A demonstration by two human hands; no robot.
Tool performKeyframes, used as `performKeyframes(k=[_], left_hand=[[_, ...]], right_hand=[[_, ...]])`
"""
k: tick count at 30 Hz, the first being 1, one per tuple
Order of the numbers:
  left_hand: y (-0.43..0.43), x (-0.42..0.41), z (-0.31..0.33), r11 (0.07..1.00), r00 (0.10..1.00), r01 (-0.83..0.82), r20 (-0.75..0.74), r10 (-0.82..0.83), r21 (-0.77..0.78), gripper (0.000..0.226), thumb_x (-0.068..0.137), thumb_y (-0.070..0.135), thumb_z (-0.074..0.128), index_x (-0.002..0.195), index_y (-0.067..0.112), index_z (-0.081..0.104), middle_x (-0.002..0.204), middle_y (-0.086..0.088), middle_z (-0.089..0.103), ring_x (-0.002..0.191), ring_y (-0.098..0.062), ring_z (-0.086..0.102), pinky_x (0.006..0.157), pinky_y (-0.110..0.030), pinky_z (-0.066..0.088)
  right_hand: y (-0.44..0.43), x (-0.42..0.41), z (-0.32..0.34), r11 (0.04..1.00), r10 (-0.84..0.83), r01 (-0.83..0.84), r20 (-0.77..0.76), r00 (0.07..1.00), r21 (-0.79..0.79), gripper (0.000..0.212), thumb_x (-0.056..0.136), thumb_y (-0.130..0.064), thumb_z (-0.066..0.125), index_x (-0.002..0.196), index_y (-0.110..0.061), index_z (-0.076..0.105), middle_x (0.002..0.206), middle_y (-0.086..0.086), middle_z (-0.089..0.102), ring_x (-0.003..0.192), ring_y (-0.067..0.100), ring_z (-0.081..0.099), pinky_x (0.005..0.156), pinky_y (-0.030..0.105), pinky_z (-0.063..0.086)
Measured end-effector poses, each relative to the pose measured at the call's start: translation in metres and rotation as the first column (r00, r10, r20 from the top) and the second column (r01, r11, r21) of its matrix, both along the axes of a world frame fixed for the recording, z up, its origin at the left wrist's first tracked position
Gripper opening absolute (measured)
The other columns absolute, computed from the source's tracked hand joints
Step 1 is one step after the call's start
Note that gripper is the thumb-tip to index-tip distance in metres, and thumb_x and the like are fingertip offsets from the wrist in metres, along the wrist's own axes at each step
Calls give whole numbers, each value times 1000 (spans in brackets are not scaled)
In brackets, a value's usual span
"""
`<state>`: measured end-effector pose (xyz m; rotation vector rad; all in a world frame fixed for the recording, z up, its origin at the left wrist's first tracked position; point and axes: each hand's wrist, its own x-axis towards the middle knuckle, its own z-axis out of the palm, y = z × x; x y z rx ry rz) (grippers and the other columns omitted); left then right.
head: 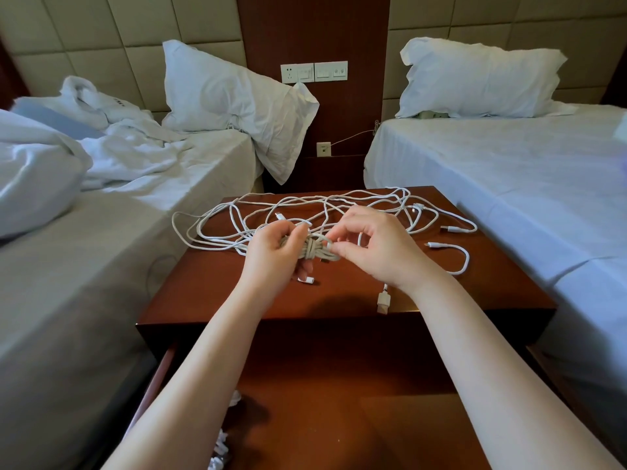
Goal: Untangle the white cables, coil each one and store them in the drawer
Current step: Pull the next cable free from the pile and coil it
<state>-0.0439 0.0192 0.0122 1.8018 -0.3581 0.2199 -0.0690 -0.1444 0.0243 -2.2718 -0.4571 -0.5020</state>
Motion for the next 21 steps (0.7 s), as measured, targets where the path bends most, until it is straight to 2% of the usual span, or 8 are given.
performKeyframes(k=[4, 7, 11, 15, 17, 21], left_hand=[[-2, 0, 1, 995, 996, -42, 86, 35, 87, 32, 97, 18, 51, 67, 8, 51, 43, 1, 57, 33, -10, 49, 39, -19, 40], [-3, -1, 0, 987, 990, -64, 132, 45, 145, 32, 97, 19, 53, 66, 10, 51, 45, 3, 57, 33, -5, 49, 40, -15, 40], [-2, -1, 0, 988, 988, -50, 154, 27, 147, 32, 97, 18, 53, 66, 9, 51, 46, 3, 57, 33, -5, 49, 40, -15, 39], [-2, -1, 0, 991, 988, -32, 151, 12, 134, 34, 97, 18, 52, 63, 14, 49, 44, 5, 56, 34, -6, 50, 40, -16, 40], [-3, -2, 0, 988, 987, -36, 163, 11, 152, 33, 97, 20, 52, 65, 15, 50, 46, 4, 57, 35, -7, 50, 43, -16, 41], [-4, -2, 0, 992, 985, -44, 173, 23, 118, 31, 97, 20, 51, 68, 14, 47, 48, 2, 57, 35, -6, 48, 41, -17, 40]], right_hand=[[-4, 1, -6, 987, 3, 1, -30, 1000, 160, 13, 85, -18, 71, 93, -29, 71, 85, -7, 64, 77, 5, 56, 65, 11, 43], [-6, -1, -3, 970, 11, -2, -36, 999, 242, 7, 85, -21, 71, 89, -27, 71, 82, -5, 67, 78, 9, 60, 70, 20, 50], [0, -1, -3, 988, -6, 11, -29, 1000, 152, 10, 84, -15, 73, 79, -22, 68, 80, -10, 64, 75, 0, 56, 63, 11, 44], [1, 0, -4, 992, -15, 23, -67, 998, 121, 15, 83, -11, 73, 74, -20, 65, 76, -11, 61, 67, -4, 53, 58, 8, 40], [-1, 0, -4, 990, -22, 31, -69, 997, 135, 16, 83, -11, 72, 74, -21, 64, 76, -8, 62, 68, -1, 55, 58, 11, 43], [-3, 0, -5, 982, -25, 38, -72, 997, 187, 11, 86, -15, 67, 85, -26, 64, 83, -3, 64, 80, 13, 59, 71, 24, 52]])
